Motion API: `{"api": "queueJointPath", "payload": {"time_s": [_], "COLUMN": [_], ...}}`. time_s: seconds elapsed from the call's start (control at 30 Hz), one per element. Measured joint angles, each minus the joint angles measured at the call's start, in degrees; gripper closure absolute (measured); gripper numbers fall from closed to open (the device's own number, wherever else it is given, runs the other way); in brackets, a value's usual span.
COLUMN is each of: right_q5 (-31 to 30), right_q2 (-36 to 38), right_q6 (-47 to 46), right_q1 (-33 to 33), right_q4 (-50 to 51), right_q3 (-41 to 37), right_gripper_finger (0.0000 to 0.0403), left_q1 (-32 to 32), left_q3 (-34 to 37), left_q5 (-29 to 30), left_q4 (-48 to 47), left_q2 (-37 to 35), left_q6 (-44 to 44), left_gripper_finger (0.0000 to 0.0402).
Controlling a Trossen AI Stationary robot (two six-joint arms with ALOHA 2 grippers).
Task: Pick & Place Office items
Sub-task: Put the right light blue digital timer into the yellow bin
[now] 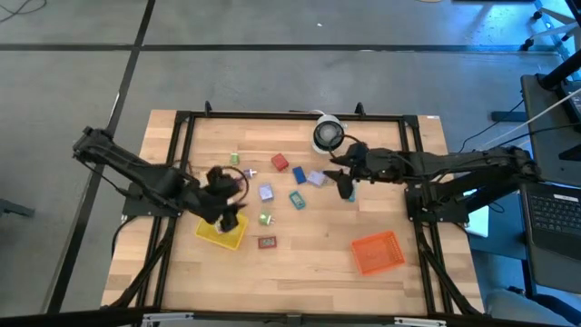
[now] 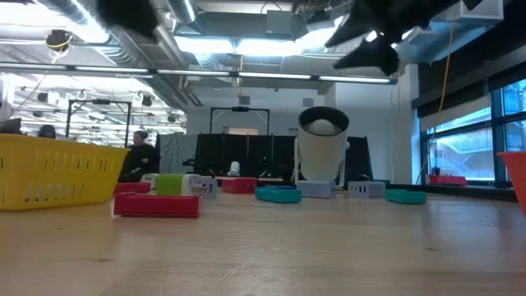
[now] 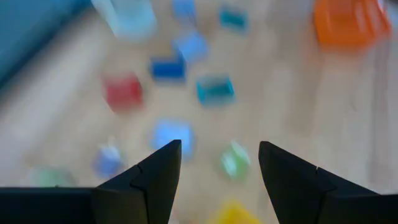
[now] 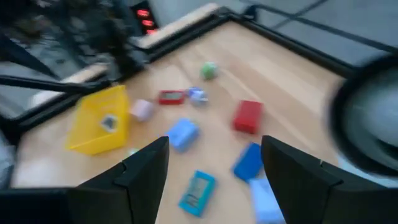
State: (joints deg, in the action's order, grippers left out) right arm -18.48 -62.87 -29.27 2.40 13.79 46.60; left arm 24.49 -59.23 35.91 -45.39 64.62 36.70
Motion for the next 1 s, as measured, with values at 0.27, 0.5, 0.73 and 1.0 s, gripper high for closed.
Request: {"api": "queueJointPath", "payload": {"time_s": [0.27, 0.5, 0.73, 1.0], "right_q5": [-8.2, -4.4, 0.3, 2.1], "right_q2": [-1.4, -5.8, -12.1, -20.7], "right_q6": [-10.7, -23.5, -30.1, -30.4], "right_q1": [0.7, -0.3, -1.0, -1.4], "right_q4": [29.6, 44.8, 47.2, 48.3], "right_q3": [10.4, 15.3, 15.4, 15.4], "right_gripper_finger": [0.0128, 0.0127, 0.0131, 0.0135], "left_q1": [-1.6, -7.7, -12.3, -13.9], "left_q3": [-0.8, -0.5, -0.5, -0.5], "left_q5": [18.4, 22.0, 21.1, 21.5], "left_q4": [11.0, 11.3, 11.2, 11.0], "left_q2": [-2.7, -2.8, -2.8, -2.8], "left_q6": [-18.5, -19.5, -23.4, -25.1], "left_gripper_finger": [0.019, 0.019, 0.019, 0.019]}}
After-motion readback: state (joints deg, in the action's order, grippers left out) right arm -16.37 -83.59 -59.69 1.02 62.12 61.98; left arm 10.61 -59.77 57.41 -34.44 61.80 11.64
